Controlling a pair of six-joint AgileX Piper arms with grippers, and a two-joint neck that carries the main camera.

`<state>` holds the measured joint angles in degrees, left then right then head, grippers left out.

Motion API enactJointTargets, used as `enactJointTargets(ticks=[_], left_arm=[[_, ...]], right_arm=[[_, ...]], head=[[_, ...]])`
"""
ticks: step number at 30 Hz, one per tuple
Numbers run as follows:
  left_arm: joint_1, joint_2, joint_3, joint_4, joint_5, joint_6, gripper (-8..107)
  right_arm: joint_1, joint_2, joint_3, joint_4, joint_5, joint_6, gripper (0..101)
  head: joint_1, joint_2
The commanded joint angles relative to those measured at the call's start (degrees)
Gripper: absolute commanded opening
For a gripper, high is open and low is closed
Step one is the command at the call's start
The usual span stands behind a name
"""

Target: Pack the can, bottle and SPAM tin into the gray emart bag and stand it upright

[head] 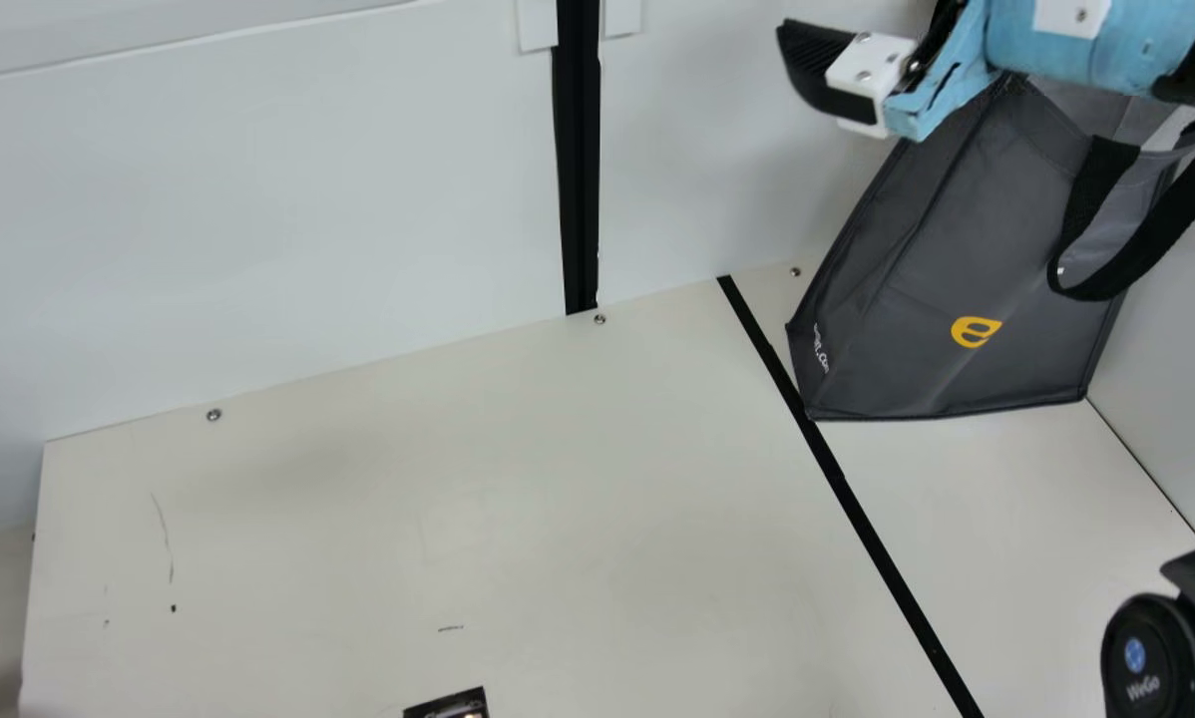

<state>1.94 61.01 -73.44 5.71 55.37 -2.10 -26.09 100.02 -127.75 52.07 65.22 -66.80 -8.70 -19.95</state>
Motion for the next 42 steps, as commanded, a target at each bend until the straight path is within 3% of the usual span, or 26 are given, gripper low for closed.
enactJointTargets(ticks=[1, 11, 23, 32, 42], left_arm=[[0.0, 0.0, 0.0, 0.0, 0.0, 0.0, 90], [0.0, 0.0, 0.0, 0.0, 0.0, 0.0, 90], [0.0, 0.0, 0.0, 0.0, 0.0, 0.0, 90], [0.0, 0.0, 0.0, 0.0, 0.0, 0.0, 90], [0.0, 0.0, 0.0, 0.0, 0.0, 0.0, 90]], right_arm=[[1.4, -1.2, 3.8, -1.0, -1.3, 0.6, 95], [6.9, -7.1, 16.1, -7.3, -7.0, 4.9, 95], [11.6, -12.8, 27.3, -14.2, -13.0, 10.9, 95], [14.1, -16.2, 33.8, -17.5, -14.1, 15.4, 95], [15.6, -19.1, 38.1, -19.7, -13.4, 17.6, 95]], head=[[-1.3, 0.0], [-1.3, 0.0], [-1.3, 0.0], [-1.3, 0.0], [-1.3, 0.0]])
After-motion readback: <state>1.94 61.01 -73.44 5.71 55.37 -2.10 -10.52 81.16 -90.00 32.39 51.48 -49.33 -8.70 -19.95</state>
